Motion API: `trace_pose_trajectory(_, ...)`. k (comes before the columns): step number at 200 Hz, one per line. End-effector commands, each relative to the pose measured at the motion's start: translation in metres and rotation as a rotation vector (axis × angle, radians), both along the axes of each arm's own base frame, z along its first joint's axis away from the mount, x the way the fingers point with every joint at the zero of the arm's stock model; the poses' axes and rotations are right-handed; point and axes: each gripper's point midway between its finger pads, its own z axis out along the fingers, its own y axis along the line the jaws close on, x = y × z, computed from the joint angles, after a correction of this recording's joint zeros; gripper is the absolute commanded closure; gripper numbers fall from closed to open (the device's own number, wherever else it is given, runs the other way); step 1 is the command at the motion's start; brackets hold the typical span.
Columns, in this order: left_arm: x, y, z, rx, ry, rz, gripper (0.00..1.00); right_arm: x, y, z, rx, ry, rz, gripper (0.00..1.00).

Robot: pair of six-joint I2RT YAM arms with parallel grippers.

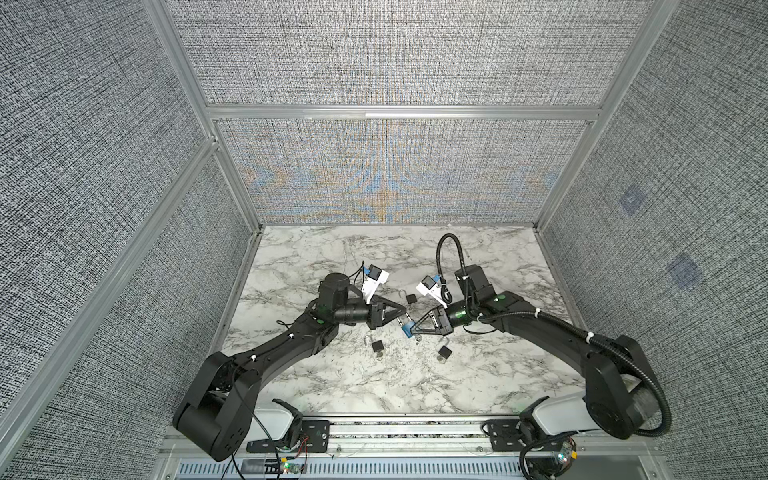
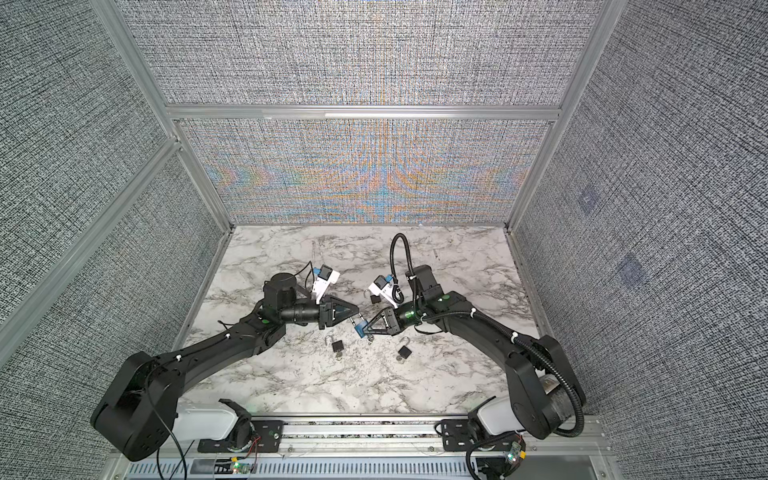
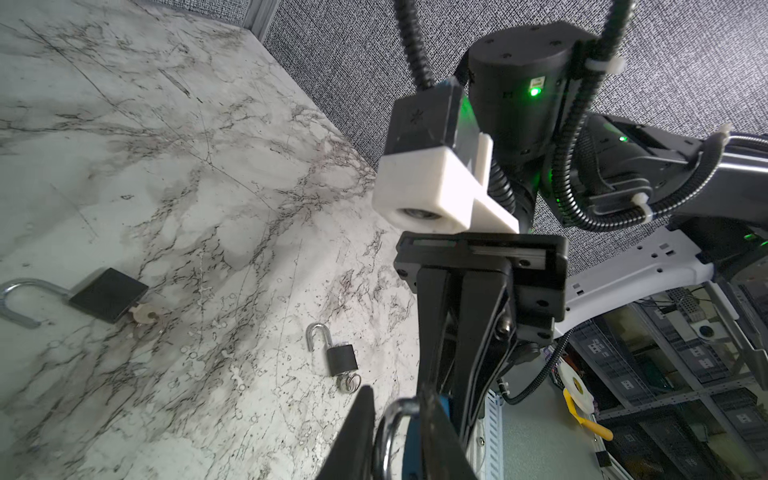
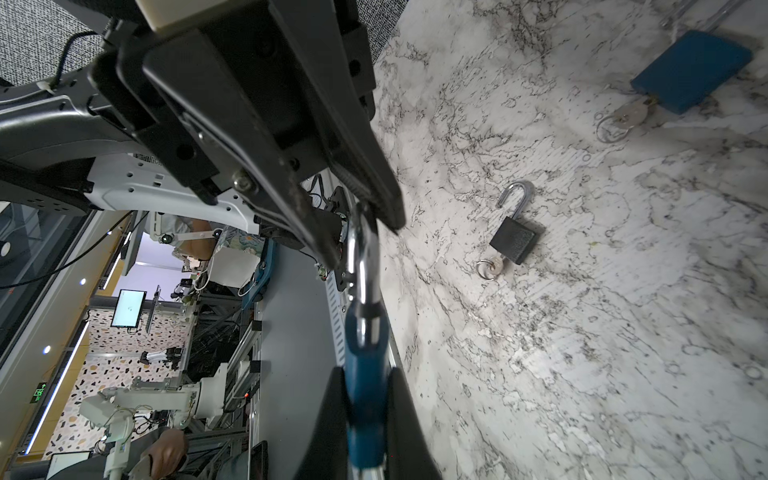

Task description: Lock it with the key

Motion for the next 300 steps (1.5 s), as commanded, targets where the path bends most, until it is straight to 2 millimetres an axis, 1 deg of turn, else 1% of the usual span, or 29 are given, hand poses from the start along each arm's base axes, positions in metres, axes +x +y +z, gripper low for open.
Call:
trace_pose_trajectory(1,-0.002,-0.001,0.008,-0.015,-0.035,-0.022,0.77,-0.002,0.001,0.005,0.017,-0.004,0.018,1.0)
trace_pose_trajectory(15,-0.003,0.0,0.004,-0.005,-0.028,-0.021,0.77,-0.002,0.001,0.004,0.017,-0.003,0.018,1.0)
trace_pose_trajectory(76,-0.002,0.002,0.0,0.01,-0.023,-0.008,0.76,-0.004,0.001,0.008,0.027,0.005,0.022,1.0)
trace_pose_trajectory(78,-0.002,0.002,0.0,0.011,-0.023,-0.009,0.76,0.0,0.004,0.016,0.039,-0.016,0.023,1.0)
trace_pose_trajectory(87,-0.002,0.002,-0.001,0.014,-0.022,-0.009,0.76,0.001,0.004,0.019,0.046,-0.022,0.025,1.0)
trace_pose_trajectory(127,-0.003,0.004,-0.003,0.018,-0.017,-0.004,0.74,0.001,0.005,0.02,0.048,-0.016,0.026,1.0)
trace_pose_trajectory(165,-0.002,0.006,0.003,0.01,-0.036,0.007,0.75,0.002,0.005,0.019,0.048,-0.009,0.027,1.0)
trace_pose_trajectory(209,0.0,0.008,0.001,0.016,-0.031,0.015,0.76,0.002,0.005,0.019,0.046,-0.005,0.026,1.0)
trace_pose_trajectory(226,0.0,0.008,0.0,0.016,-0.029,0.014,0.78,0.002,0.006,0.019,0.047,-0.007,0.026,1.0)
trace_pose_trajectory(236,0.0,0.008,0.0,0.015,-0.03,0.012,0.81,0.002,0.005,0.02,0.048,-0.005,0.026,1.0)
trace_pose_trajectory(252,0.0,0.009,-0.002,0.018,-0.024,0.013,0.88,0.002,0.006,0.021,0.052,-0.004,0.027,1.0)
trace_pose_trajectory(269,0.0,0.008,-0.004,0.022,-0.021,0.011,1.0,0.001,0.007,0.024,0.065,-0.002,0.034,1.0)
trace_pose_trajectory(300,0.0,0.007,-0.005,0.018,-0.016,0.002,1.0,0.001,0.008,0.031,0.091,0.002,0.038,1.0)
